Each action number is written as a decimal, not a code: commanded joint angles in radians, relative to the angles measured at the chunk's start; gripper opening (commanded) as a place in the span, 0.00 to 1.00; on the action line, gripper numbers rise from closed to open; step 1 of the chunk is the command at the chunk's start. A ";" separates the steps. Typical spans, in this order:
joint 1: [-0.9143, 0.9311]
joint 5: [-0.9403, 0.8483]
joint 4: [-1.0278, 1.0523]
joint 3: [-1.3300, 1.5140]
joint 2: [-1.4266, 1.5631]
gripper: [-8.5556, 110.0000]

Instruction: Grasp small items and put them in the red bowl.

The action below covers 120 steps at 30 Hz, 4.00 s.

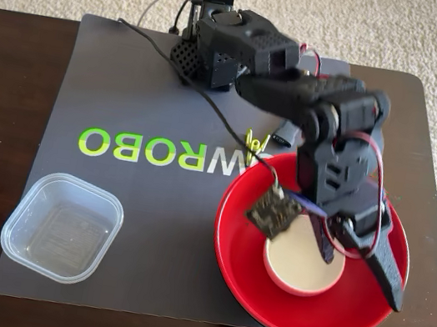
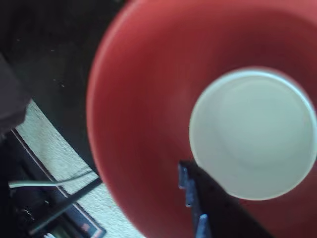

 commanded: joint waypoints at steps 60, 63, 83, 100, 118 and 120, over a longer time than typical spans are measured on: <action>0.580 0.273 -0.468 1.540 1.235 0.07; 0.399 0.310 -0.474 1.529 1.224 0.07; -0.061 0.275 -0.462 1.385 0.732 0.12; -0.160 0.321 -0.256 1.267 1.080 0.36; -0.252 0.723 -0.025 2.077 1.649 0.34; -0.227 0.762 -0.060 2.108 1.575 0.34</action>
